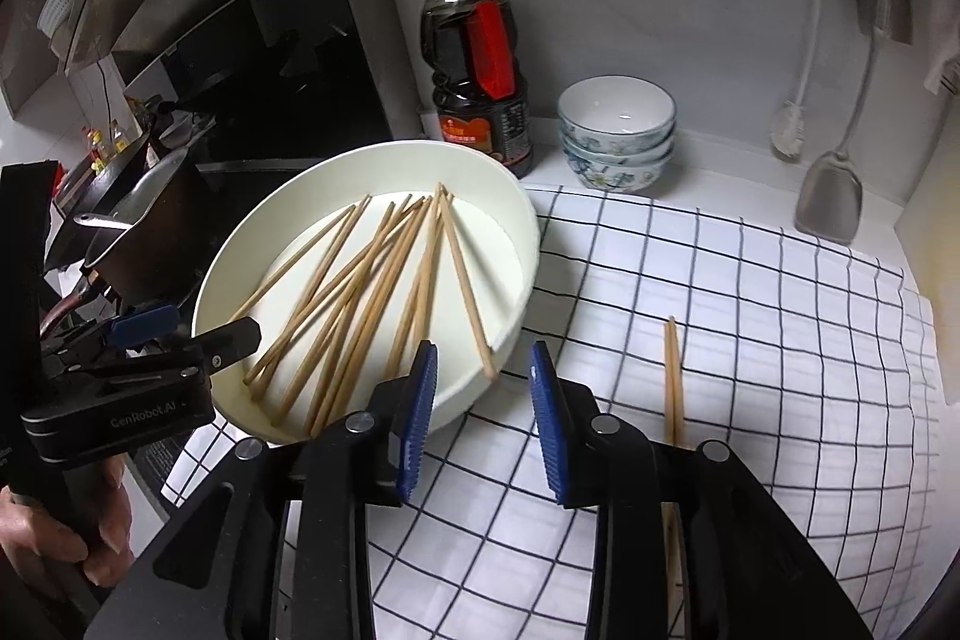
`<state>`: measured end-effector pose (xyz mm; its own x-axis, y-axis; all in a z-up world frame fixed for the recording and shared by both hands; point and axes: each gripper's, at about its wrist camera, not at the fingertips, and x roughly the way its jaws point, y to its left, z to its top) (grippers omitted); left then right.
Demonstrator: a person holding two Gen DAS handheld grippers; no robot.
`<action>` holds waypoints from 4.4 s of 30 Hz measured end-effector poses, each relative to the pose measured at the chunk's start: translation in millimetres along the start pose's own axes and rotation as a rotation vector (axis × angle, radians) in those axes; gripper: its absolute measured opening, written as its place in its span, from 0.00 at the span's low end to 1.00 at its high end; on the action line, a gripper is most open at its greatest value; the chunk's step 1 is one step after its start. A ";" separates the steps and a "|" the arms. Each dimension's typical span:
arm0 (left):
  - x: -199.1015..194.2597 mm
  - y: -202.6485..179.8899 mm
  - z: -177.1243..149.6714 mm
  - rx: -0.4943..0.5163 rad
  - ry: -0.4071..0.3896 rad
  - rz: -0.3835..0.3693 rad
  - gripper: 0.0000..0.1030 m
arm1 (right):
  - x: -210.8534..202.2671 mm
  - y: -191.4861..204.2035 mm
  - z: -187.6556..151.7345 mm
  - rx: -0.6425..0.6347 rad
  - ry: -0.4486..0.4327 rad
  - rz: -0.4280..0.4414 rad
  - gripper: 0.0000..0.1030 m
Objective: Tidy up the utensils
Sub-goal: 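Move both grippers back to the last two chopsticks on the cloth, then close the right gripper on one chopstick while the left gripper grasps the other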
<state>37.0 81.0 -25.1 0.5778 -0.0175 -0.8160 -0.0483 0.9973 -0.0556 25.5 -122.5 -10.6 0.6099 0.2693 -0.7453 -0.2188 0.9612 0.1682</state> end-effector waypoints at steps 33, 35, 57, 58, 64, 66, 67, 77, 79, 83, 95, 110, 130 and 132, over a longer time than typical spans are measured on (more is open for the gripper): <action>-13.8 -110.7 -69.6 0.143 -0.004 -0.111 0.85 | -40.4 -99.5 -105.9 0.176 0.034 -0.138 0.33; -11.9 -113.9 -71.7 0.142 -0.001 -0.111 0.85 | -38.7 -102.1 -110.0 0.175 0.040 -0.142 0.33; 15.4 -145.3 -88.6 0.190 0.006 -0.114 0.85 | 10.4 -117.6 -136.2 0.151 0.107 -0.133 0.33; 16.3 -146.3 -88.9 0.191 0.007 -0.117 0.85 | 12.0 -117.3 -135.9 0.147 0.107 -0.133 0.33; 23.9 -152.3 -90.0 0.193 0.020 -0.118 0.85 | 20.5 -114.5 -137.5 0.118 0.126 -0.130 0.33; 25.3 -153.1 -89.6 0.194 0.023 -0.119 0.85 | 23.5 -114.0 -138.1 0.111 0.132 -0.127 0.33; 25.7 -153.5 -89.5 0.194 0.023 -0.119 0.85 | 24.1 -113.1 -138.0 0.105 0.130 -0.130 0.33; 32.3 -168.1 -88.5 0.212 0.031 -0.137 0.86 | 27.4 -115.4 -137.3 0.046 0.112 -0.147 0.06; 34.9 -174.3 -88.5 0.218 0.034 -0.145 0.85 | 25.9 -120.1 -138.4 0.055 0.105 -0.156 0.06; 44.2 -189.1 -89.2 0.229 0.045 -0.161 0.86 | 20.1 -136.4 -142.5 0.093 0.094 -0.181 0.06; 81.9 -225.8 -95.1 0.257 0.095 -0.159 0.86 | -3.6 -182.7 -159.8 0.180 0.081 -0.250 0.06; 90.8 -243.2 -104.3 0.297 0.064 -0.128 0.88 | -1.8 -191.5 -156.8 0.161 0.071 -0.260 0.20; 78.8 -254.6 -103.9 0.348 0.091 -0.229 0.08 | 6.9 -187.3 -145.9 0.171 0.096 -0.232 0.06; 78.1 -249.5 -100.4 0.331 0.111 -0.241 0.07 | 2.8 -185.5 -145.3 0.190 0.094 -0.222 0.06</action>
<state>12.4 -176.4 -132.8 0.4486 -0.2425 -0.8602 0.3521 0.9326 -0.0793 -42.9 -308.8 -137.6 0.5517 0.0531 -0.8323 0.0637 0.9924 0.1056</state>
